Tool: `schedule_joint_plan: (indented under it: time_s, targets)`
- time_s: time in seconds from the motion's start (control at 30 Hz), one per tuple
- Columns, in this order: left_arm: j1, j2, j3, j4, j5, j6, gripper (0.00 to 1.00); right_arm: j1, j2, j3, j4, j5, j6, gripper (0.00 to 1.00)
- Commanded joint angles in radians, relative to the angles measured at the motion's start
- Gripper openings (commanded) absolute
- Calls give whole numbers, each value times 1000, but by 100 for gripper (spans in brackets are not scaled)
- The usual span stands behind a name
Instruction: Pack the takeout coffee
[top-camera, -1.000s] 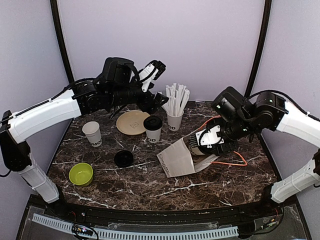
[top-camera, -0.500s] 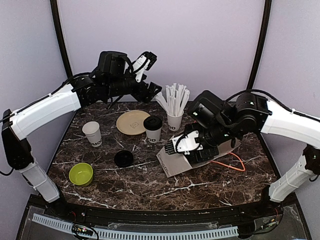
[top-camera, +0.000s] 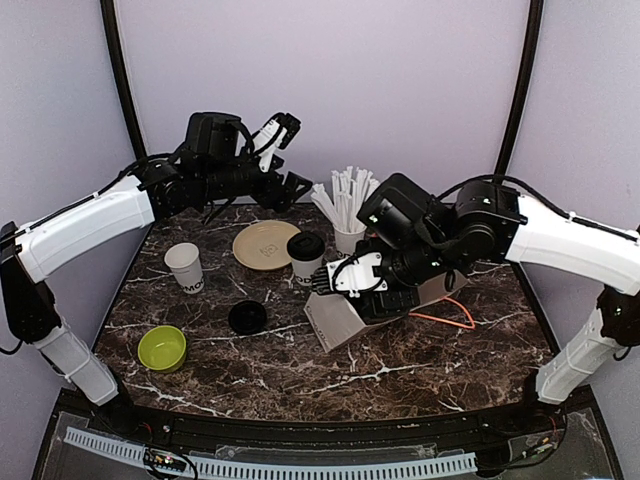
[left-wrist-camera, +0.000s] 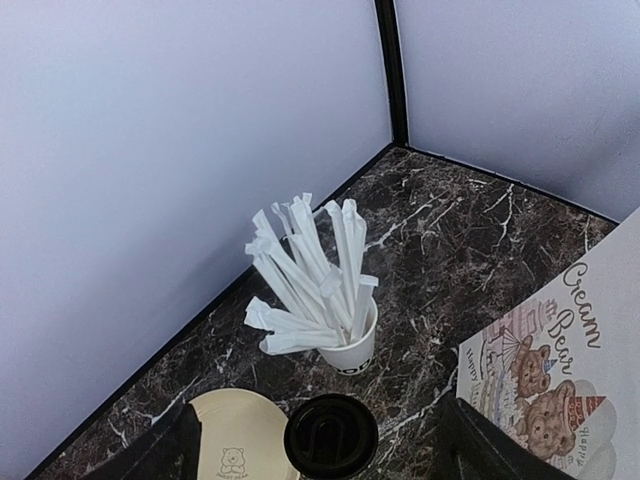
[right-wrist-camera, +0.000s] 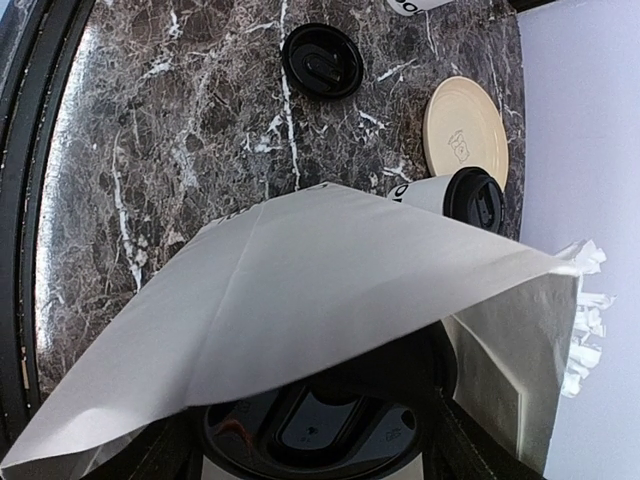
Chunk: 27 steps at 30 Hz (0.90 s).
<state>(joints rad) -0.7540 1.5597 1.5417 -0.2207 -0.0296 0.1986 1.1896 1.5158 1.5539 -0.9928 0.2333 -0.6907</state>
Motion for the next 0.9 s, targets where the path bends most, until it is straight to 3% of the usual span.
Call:
schedule_joint_plan:
  time_s: [0.0,0.23,0.37,0.57,0.87]
  targets:
    - [10,-20,-3,36,27,5,85,-3,-52,-42,-13,33,-24,48]
    - [11,-34,14,-21,85,-36,84,-66,-159,-150,6,78,-96,49]
    - [0,-83,-4,-47,214,-122,80,-94,-200,-151,-4,92,-126,49]
    - [-175,-116,-36,-32,195,-250,80,-154,-252,-163,-9,75,-165,50]
    - [-318,68,124,-142,163,-253,79,-195,-285,-175,-9,29,-157,50]
